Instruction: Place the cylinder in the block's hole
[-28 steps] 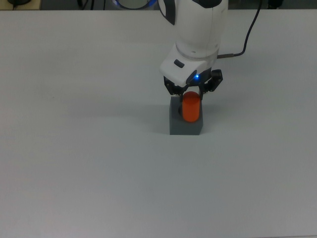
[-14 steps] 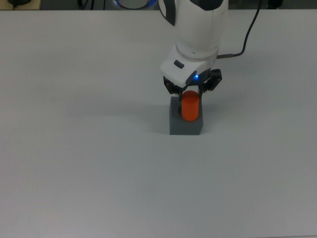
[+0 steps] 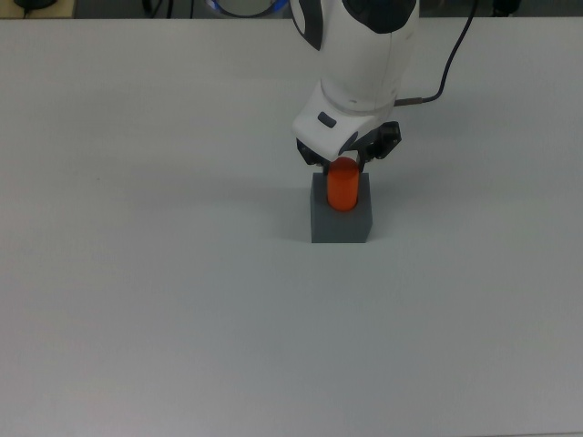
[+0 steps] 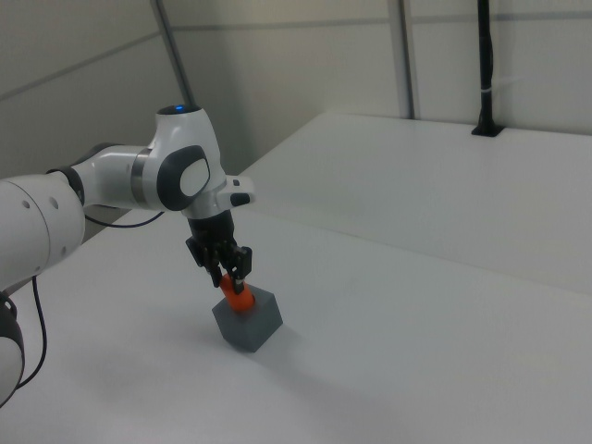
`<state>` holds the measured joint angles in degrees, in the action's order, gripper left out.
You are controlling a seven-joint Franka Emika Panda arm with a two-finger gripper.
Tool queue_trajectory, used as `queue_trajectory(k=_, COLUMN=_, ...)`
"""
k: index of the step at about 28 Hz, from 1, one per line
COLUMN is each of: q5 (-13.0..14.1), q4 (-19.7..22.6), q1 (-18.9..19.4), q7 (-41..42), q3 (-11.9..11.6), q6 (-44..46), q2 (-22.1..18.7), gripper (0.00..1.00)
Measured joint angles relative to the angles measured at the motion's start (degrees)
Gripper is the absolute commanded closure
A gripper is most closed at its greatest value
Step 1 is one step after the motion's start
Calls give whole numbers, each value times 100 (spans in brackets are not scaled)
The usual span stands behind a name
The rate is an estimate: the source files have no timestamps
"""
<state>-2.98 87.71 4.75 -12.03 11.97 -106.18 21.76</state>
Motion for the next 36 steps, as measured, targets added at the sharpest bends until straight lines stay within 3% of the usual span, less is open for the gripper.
queue_trajectory(k=1, q5=0, q4=0, q1=0, q7=1, q3=0, q6=0, q2=0, gripper=28)
queue_trajectory(k=3, q5=0, q4=0, q1=0, q7=1, q3=0, q6=0, q2=0, gripper=0)
queue_trajectory(k=15, q5=-2, q4=-96, q1=-107, q7=-1, q3=-18, q6=0, q2=-37, gripper=0)
queue_trajectory(k=23, q5=-3, q4=-179, q1=-161, q7=-1, q3=-56, q6=0, q2=-324, gripper=0)
queue_trajectory(k=36, q5=-25, q4=-178, q1=-246, q7=846, q3=-999, q6=253, q2=-707, gripper=0)
